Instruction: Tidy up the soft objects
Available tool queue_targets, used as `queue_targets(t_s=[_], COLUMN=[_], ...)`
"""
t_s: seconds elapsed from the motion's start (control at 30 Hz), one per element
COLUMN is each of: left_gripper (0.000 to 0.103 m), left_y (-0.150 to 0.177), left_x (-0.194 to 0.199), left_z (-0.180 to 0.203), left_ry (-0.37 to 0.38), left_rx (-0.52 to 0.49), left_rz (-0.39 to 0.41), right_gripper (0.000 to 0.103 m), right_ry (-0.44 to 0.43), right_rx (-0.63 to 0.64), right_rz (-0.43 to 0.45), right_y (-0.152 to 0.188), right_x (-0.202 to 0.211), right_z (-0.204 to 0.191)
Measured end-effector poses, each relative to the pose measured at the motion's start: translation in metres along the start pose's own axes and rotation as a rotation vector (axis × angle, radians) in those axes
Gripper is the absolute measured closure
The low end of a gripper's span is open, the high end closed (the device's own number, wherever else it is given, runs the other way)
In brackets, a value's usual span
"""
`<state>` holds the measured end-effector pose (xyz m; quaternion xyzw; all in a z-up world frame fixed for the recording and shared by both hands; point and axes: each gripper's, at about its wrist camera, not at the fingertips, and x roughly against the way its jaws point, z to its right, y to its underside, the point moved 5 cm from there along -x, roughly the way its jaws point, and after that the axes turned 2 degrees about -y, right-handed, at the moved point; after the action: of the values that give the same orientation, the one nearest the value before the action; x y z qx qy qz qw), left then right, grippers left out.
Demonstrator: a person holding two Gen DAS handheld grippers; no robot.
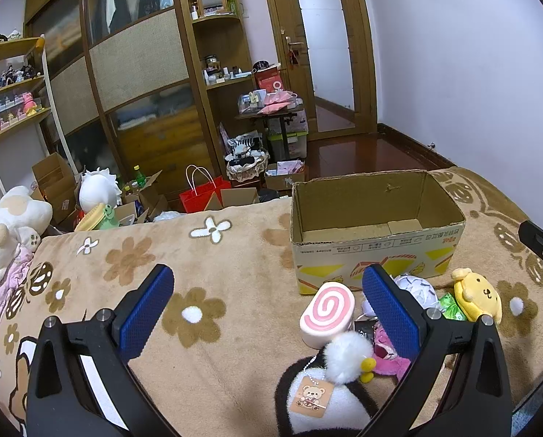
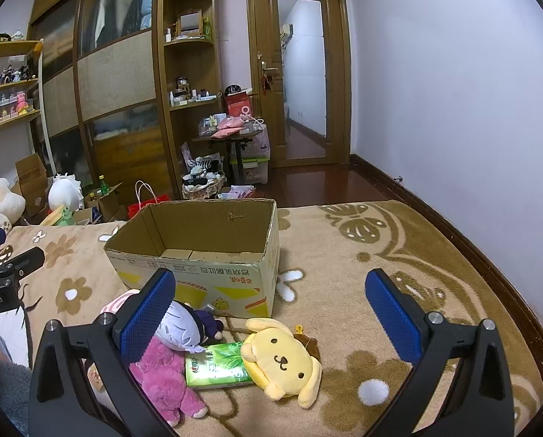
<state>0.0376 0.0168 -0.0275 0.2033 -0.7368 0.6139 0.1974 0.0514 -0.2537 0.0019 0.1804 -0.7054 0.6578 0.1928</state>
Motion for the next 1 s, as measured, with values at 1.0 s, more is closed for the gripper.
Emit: queue_targets(t_s=[1.0], left_gripper=[0.001], left_y=[0.0000], left_x=[-0.0008], left_z=[0.0001], left_ry=[-0.001], left_rx=[-0.003], left_rz=[-0.006], right_gripper=[0.000], right_ry=[-0.005], right_rx=[0.005], right_rz=[-0.007], right_y=[0.0015], right_x=[-0.0007], right_z=[-0.0023])
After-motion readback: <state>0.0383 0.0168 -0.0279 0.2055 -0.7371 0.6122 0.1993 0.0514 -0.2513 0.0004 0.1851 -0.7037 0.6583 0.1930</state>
